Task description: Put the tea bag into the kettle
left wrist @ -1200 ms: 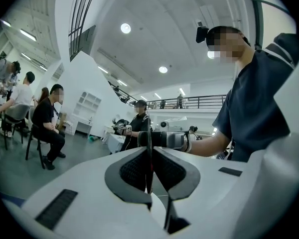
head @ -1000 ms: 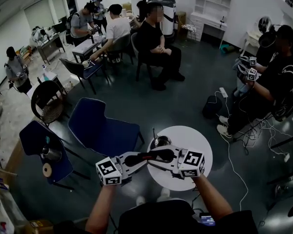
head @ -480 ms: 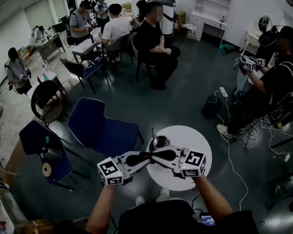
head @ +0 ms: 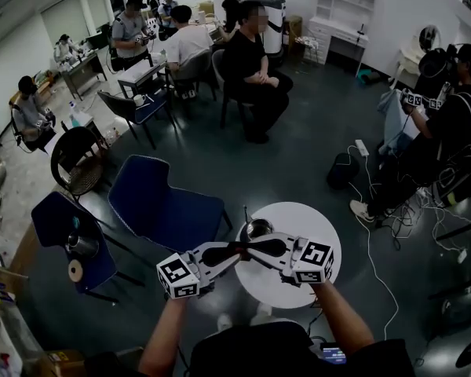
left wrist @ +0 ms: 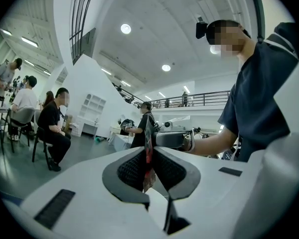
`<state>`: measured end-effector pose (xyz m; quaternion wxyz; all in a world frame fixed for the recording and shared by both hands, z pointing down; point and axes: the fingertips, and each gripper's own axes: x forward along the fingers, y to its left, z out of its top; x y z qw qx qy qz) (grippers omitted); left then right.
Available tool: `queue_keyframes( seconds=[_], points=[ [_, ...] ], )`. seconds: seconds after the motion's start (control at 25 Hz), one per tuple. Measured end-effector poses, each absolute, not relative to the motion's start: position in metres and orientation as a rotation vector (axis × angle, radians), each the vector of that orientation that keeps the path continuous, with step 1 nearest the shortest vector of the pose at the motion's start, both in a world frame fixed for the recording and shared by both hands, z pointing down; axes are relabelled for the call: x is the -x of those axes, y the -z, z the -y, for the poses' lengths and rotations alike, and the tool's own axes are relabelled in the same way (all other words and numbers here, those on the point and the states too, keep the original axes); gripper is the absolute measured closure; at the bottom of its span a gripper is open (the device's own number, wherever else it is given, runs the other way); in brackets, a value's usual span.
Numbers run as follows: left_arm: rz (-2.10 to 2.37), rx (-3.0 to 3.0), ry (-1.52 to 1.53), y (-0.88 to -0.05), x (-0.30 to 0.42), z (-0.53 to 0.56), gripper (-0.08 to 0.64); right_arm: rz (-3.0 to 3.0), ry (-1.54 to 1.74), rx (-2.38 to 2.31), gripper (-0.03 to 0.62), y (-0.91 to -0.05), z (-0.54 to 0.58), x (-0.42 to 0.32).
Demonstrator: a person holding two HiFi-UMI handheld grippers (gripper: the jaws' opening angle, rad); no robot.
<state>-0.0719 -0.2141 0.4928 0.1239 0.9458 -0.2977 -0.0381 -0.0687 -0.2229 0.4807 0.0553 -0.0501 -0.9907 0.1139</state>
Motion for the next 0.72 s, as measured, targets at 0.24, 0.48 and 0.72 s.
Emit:
queue_keyframes(
  seconds=[0.24, 0.48, 0.72],
  points=[
    [0.897, -2.735, 0.110, -0.503, 0.075, 0.226, 0.517, 3.003, -0.374, 0.133, 0.572, -0.491, 0.242, 0.062],
    [1.006, -2.676, 0.085, -0.507, 0.086, 0.241, 0.517, 3.010, -0.410, 0.064, 0.572, -0.497, 0.270, 0.045],
    [1.122, -2.634, 0.102, -0.515, 0.098, 0.255, 0.523, 2.990, -0.405, -0.022, 0.572, -0.514, 0.303, 0.034]
  ],
)
